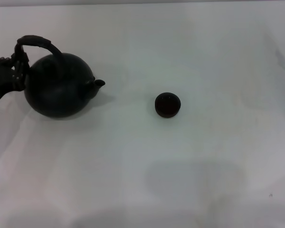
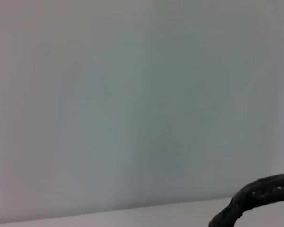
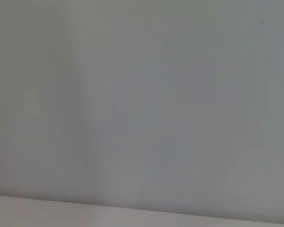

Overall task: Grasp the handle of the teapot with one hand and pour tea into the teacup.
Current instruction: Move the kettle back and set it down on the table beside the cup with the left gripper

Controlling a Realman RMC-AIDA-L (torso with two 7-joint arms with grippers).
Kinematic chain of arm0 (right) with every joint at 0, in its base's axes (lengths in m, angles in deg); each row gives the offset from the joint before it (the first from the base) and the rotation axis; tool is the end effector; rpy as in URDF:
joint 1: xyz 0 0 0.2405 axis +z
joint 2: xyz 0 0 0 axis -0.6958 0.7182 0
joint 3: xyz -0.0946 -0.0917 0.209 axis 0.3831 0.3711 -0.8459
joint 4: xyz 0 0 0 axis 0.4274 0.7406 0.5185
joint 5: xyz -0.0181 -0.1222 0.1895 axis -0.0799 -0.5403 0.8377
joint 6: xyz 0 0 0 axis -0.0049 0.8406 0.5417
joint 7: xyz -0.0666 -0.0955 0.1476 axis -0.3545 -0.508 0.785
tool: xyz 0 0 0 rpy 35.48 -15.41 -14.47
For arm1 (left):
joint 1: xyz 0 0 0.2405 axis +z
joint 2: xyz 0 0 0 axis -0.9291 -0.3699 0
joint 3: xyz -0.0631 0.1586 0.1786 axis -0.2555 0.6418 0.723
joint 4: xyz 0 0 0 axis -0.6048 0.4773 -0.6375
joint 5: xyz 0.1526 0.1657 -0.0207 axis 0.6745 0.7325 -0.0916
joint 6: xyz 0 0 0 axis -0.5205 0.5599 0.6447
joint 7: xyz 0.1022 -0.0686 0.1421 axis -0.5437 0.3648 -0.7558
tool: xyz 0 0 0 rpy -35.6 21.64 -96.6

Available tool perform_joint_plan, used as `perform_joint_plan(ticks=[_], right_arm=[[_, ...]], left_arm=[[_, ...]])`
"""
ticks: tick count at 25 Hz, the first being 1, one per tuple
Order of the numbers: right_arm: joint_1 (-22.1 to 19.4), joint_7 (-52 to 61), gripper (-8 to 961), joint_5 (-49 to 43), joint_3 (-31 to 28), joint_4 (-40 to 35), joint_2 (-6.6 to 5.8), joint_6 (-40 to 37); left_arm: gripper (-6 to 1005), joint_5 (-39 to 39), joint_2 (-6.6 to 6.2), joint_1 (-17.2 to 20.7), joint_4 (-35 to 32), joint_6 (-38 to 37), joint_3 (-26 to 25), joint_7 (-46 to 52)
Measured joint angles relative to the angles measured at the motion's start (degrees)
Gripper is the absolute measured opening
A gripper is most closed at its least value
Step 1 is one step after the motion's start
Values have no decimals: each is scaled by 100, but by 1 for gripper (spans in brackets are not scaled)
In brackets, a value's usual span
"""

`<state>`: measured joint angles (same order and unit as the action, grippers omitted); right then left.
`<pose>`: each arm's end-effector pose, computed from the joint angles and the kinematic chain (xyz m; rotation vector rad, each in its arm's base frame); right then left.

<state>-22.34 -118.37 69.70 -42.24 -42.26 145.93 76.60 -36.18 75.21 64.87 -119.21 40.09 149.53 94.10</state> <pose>0.3857 0.3806 0.0434 -1.8922 0.7932 0.5850 -0.3371 0.3433 -0.0183 -1.9210 -0.7265 -0.6479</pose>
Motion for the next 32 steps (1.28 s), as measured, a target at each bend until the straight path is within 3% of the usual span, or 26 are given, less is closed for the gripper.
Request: perform_joint_plan(ticks=[17, 23, 28, 32], right_arm=[[250, 69, 844, -2, 0, 3, 48, -224], [303, 70, 844, 5, 0, -1, 88, -316], [326, 70, 844, 8, 0, 0, 103, -344], [330, 70, 845, 10, 0, 1, 103, -345]], left_arm=[[238, -4, -15, -569, 894, -457, -879, -60], [437, -3, -17, -621, 1088, -744, -1131, -75], [662, 55, -37, -593, 1264, -1202, -1158, -202], [734, 72, -45, -522, 1542, -1728, -1161, -589]])
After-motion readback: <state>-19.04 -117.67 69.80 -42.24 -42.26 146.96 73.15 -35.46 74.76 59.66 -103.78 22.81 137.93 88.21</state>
